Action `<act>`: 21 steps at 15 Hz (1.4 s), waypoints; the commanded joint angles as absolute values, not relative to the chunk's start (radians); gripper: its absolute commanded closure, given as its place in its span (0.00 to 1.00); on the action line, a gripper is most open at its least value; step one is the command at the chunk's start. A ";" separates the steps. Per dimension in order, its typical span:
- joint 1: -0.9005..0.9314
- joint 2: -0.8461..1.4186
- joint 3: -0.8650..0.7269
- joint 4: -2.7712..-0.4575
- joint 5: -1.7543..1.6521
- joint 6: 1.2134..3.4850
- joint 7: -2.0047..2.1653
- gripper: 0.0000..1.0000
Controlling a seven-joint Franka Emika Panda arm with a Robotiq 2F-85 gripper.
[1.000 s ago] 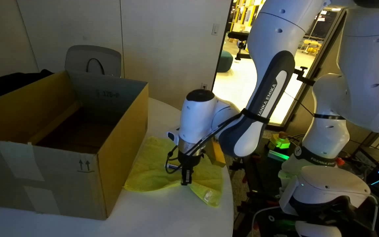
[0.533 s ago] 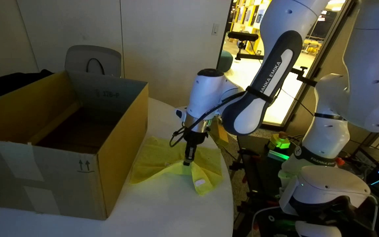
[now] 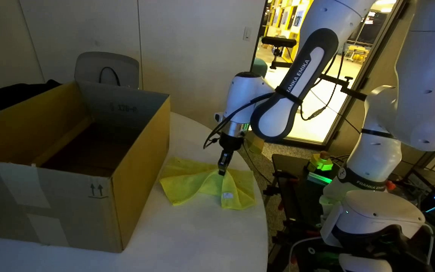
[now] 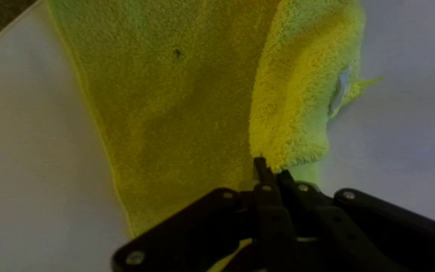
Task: Put the marker on the cloth, fold it and put the cloth in the box
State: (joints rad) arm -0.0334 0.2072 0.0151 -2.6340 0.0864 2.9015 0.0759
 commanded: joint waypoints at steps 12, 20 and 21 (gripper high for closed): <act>-0.158 0.206 0.042 -2.641 0.255 2.925 -0.065 0.12; -0.271 0.247 0.079 -2.645 0.316 2.899 -0.260 0.00; -0.279 0.252 0.082 -2.653 0.322 2.903 -0.268 0.00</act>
